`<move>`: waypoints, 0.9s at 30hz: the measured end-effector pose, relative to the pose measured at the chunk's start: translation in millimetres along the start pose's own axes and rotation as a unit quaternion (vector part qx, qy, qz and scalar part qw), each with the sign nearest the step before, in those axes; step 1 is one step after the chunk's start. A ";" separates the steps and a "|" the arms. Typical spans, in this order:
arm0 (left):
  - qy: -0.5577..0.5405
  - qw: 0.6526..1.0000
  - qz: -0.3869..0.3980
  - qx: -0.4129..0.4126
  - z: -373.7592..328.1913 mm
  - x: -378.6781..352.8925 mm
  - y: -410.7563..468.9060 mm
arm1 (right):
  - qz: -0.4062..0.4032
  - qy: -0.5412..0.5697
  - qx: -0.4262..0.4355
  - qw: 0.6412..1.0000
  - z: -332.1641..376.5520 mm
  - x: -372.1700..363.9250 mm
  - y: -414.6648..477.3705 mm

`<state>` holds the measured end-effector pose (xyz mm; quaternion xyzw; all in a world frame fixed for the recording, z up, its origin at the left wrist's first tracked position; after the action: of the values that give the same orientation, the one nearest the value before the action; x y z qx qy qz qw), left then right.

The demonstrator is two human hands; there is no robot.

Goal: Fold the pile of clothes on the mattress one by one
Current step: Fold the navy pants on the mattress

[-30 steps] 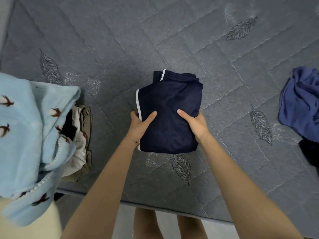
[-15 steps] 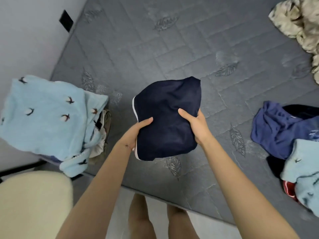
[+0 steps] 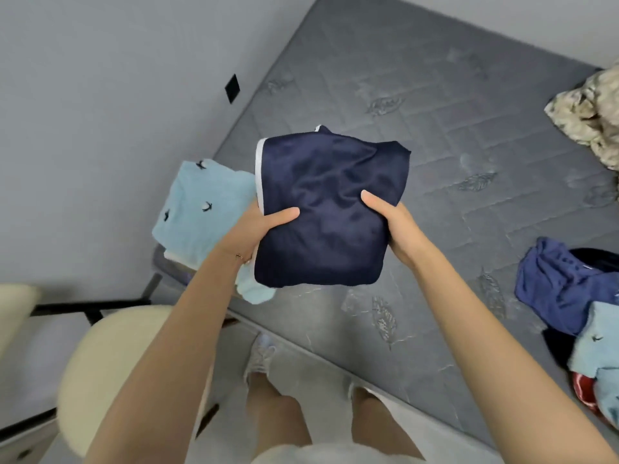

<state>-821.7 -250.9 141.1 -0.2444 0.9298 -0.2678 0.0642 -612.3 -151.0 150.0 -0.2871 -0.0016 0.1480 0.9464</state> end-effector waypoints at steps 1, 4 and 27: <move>0.006 1.000 0.005 -0.003 -4.8 18.1 2.9 | -0.003 0.006 -0.003 1.000 -1.7 -18.8 -3.1; 0.043 0.999 0.020 -0.009 -20.2 72.3 11.2 | -0.048 0.036 -0.003 0.998 -10.8 -76.2 -7.4; 0.222 0.973 -0.063 -0.012 59.4 239.6 171.9 | -0.201 -0.044 -0.057 0.977 -141.0 -252.0 104.3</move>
<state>-1088.1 -269.0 2.5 -0.2373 0.9065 -0.3082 -0.1640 -870.0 -215.9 -3.8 -0.3273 -0.1090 -0.0330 0.9380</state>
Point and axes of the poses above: each hand's wrist, its own y-axis towards the middle knuckle, its own x-axis out of the back of the hand, z = x × y, the point moved 1 cm from there along y, towards the middle knuckle, and after that the axes turned 12 degrees about -z, right-handed, at the moved point
